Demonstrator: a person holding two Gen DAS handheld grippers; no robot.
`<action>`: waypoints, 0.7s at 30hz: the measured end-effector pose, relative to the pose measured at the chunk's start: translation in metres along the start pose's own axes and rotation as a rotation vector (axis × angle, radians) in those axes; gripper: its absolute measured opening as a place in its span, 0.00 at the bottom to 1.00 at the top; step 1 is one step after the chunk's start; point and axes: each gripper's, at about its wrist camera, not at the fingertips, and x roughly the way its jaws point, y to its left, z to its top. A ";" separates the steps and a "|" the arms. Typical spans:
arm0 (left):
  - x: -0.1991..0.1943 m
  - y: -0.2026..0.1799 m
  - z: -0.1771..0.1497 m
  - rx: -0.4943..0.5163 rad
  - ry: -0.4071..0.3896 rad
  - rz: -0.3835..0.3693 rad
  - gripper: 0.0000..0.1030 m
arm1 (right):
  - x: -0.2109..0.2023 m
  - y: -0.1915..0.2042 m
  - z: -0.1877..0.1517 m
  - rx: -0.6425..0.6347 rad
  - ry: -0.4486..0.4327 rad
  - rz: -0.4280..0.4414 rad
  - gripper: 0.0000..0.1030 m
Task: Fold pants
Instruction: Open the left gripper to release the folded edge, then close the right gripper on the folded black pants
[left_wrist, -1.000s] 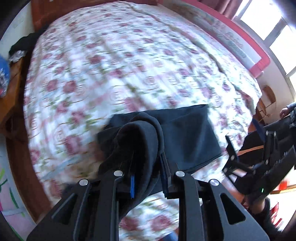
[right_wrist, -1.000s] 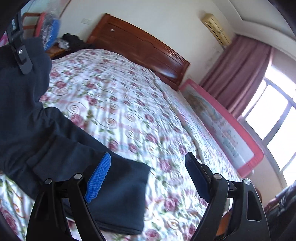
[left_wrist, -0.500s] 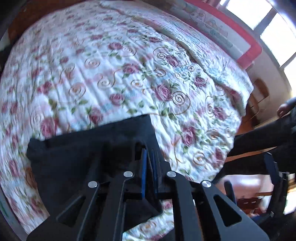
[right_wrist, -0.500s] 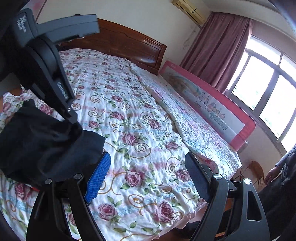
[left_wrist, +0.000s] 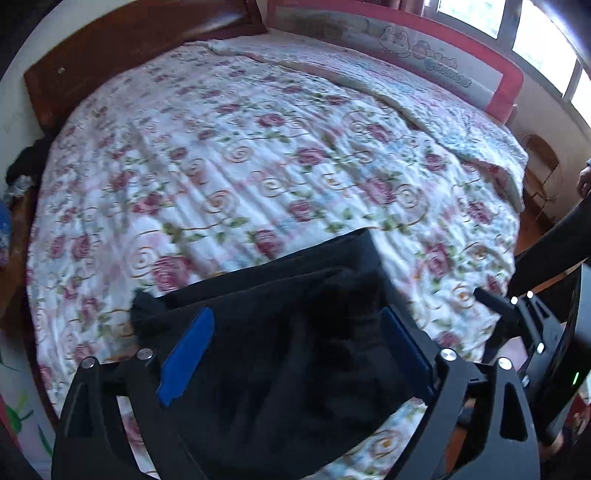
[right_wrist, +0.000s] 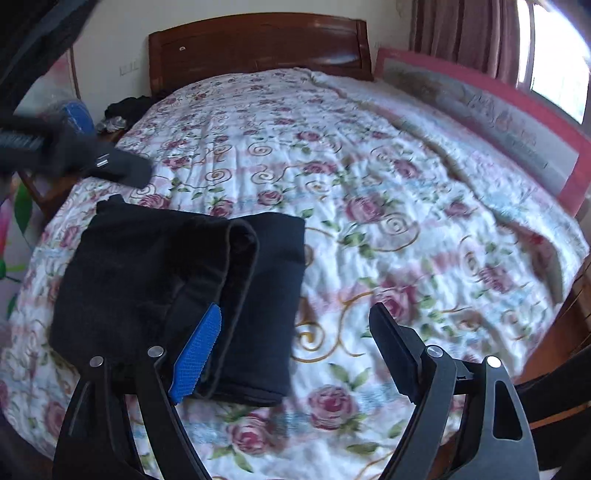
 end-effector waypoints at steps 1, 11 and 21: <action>-0.004 0.009 -0.009 -0.001 -0.010 0.029 0.95 | 0.006 -0.001 0.001 0.022 0.015 0.004 0.79; -0.013 0.126 -0.111 -0.161 0.041 0.139 0.98 | 0.035 -0.009 0.001 0.202 0.142 0.213 0.79; 0.025 0.146 -0.123 -0.247 0.115 0.132 0.98 | 0.050 0.030 0.007 0.111 0.196 0.240 0.79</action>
